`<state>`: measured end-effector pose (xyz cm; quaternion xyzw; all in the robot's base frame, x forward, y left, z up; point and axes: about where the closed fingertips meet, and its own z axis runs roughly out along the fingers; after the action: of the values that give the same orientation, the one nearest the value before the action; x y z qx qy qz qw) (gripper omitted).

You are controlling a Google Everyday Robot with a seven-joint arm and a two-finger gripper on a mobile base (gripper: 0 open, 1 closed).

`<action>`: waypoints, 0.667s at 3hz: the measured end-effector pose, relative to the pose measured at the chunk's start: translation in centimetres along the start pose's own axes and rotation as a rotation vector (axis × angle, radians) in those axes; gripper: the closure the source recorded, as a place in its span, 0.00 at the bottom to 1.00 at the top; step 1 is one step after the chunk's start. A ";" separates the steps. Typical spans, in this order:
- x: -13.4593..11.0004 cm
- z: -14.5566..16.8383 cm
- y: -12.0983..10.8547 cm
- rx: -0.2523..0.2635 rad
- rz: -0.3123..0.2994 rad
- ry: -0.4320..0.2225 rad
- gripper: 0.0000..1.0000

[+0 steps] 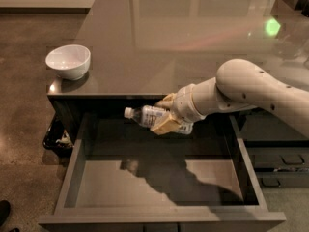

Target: Pick blue plastic bottle from top drawer and place on counter

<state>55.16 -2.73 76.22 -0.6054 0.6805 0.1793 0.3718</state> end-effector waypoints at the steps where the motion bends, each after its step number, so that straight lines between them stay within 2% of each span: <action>1: -3.1 -1.2 1.6 -0.068 -0.066 0.032 1.00; 2: -3.2 -1.3 1.9 -0.078 -0.067 0.035 1.00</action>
Offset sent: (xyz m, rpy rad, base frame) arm -0.0096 0.0127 0.0244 -0.0377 -0.0102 0.0553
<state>52.96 -1.07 79.04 -0.6449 0.6588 0.1823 0.3418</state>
